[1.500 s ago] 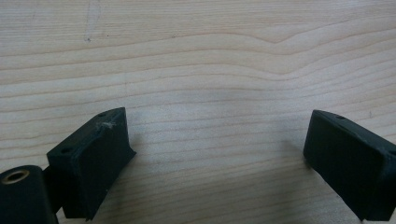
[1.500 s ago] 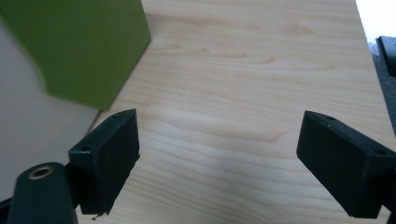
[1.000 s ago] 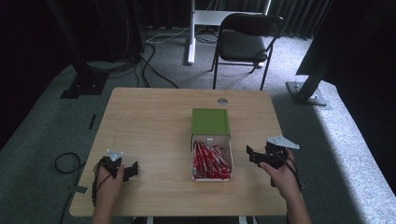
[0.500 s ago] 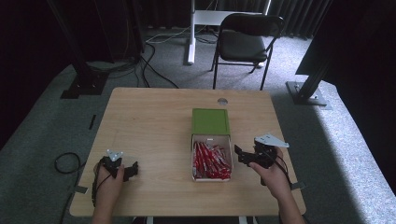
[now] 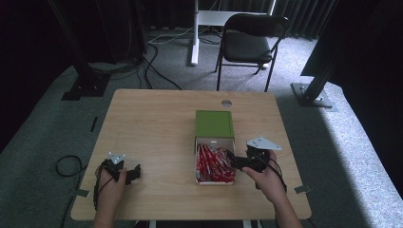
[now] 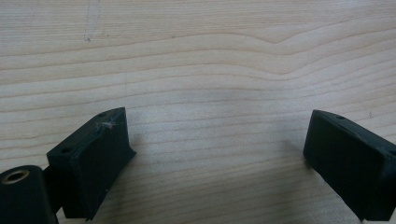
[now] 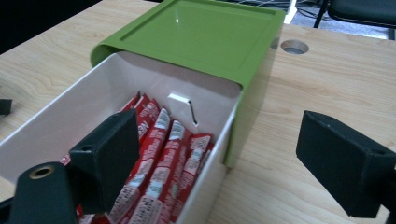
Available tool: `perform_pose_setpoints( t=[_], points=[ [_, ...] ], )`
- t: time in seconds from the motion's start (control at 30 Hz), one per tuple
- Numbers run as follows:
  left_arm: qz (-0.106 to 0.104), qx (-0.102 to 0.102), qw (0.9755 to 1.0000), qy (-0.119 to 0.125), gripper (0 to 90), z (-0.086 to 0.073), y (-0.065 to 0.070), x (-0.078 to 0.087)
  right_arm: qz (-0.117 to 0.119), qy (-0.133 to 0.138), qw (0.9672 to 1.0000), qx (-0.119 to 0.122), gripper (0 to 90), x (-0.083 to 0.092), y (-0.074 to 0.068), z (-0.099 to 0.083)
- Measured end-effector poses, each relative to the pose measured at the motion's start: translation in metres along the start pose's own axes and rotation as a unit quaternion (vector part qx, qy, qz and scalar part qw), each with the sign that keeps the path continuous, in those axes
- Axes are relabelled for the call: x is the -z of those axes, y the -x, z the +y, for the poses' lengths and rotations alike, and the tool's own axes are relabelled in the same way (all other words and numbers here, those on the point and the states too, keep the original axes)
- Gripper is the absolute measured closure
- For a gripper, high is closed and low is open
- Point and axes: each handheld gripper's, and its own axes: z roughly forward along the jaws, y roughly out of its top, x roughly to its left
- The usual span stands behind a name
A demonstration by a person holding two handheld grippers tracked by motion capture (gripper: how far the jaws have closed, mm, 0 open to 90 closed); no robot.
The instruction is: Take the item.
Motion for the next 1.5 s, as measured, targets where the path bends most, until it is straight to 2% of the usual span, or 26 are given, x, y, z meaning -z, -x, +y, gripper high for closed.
perform_pose_setpoints(
  t=[0.57,0.8,0.93,1.1,1.23,1.3,1.5],
  points=[
    [0.0,0.0,1.0,0.0,8.1,0.0,0.0,0.0,0.038,-0.006,0.999,0.022,14.9,-0.01,-0.034,0.001],
    [0.0,0.0,1.0,0.0,8.1,0.0,0.0,0.0,0.053,-0.008,0.9982,0.027,17.3,-0.014,-0.048,0.002],
    [0.0,0.0,1.0,0.0,8.1,0.0,0.0,0.0,0.063,-0.018,0.9973,0.032,21.7,-0.017,-0.057,-0.004],
    [0.0,0.0,1.0,0.0,8.1,0.0,0.0,0.0,0.066,-0.029,0.997,0.027,37.2,-0.022,-0.064,-0.012],
    [0.0,0.0,1.0,0.0,8.1,0.0,0.0,0.0,0.059,-0.032,0.9965,0.051,50.6,-0.024,-0.066,-0.016],
    [0.0,0.0,1.0,0.0,8.1,0.0,0.0,0.0,0.06,-0.048,0.9955,0.056,56.9,-0.024,-0.066,-0.017],
    [0.0,0.0,1.0,0.0,8.1,0.0,0.0,0.0,0.063,-0.062,0.9944,0.058,62.6,-0.024,-0.067,-0.019]
  ],
)
